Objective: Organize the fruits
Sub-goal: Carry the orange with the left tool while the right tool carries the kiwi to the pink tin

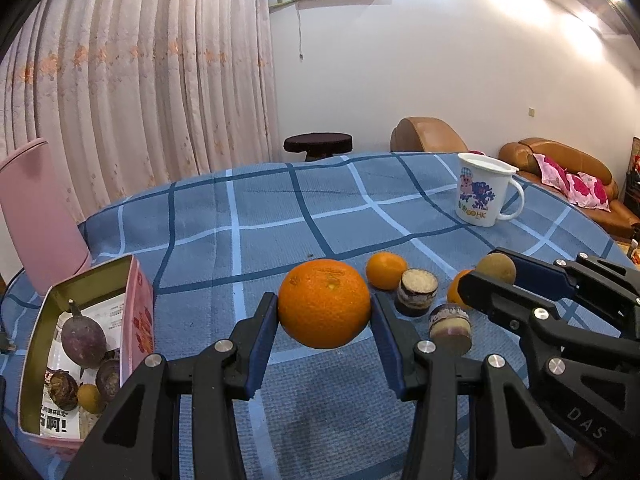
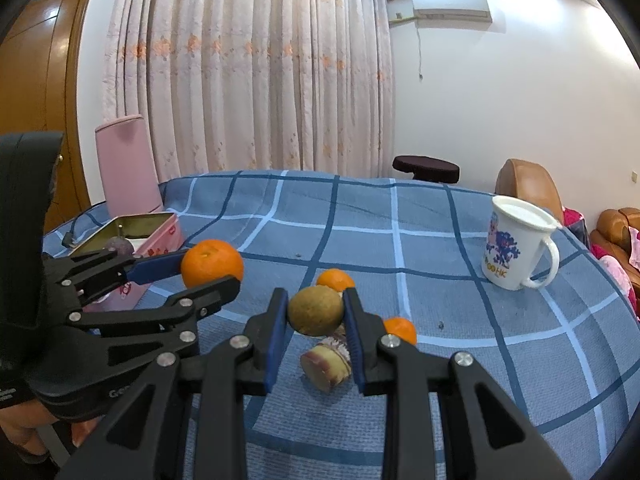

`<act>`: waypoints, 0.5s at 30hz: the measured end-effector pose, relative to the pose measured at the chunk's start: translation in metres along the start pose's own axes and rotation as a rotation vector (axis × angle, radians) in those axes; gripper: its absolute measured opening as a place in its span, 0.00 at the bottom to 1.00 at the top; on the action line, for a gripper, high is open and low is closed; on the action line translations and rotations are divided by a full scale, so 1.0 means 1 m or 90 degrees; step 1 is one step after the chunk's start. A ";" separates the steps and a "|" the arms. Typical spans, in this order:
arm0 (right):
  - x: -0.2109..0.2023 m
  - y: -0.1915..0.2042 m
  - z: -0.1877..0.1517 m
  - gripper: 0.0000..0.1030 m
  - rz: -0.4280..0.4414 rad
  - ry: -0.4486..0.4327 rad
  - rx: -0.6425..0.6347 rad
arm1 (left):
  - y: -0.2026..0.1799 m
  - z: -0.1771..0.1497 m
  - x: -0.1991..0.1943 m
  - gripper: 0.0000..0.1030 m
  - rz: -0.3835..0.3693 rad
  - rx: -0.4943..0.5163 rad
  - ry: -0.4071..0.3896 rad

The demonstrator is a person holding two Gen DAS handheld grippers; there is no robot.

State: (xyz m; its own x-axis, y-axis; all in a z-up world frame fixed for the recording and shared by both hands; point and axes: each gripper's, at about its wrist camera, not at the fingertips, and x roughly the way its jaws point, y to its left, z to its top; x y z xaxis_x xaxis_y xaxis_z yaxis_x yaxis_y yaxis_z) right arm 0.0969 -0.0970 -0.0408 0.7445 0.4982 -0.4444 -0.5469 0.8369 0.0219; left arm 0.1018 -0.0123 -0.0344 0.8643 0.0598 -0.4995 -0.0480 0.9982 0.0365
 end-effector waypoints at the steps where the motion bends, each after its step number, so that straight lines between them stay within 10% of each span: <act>1: 0.000 0.000 0.000 0.30 0.001 -0.002 0.000 | 0.000 0.000 -0.001 0.47 0.001 -0.001 -0.003; 15: -0.003 0.011 0.003 0.30 0.000 -0.024 -0.023 | 0.006 -0.001 -0.010 0.47 0.009 -0.014 -0.027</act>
State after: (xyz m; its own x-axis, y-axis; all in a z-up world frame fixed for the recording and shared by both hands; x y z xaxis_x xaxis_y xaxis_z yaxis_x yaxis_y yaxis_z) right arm 0.0898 -0.0884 -0.0370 0.7584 0.5065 -0.4103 -0.5594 0.8288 -0.0110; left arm 0.0920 -0.0067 -0.0302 0.8836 0.0745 -0.4623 -0.0712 0.9972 0.0247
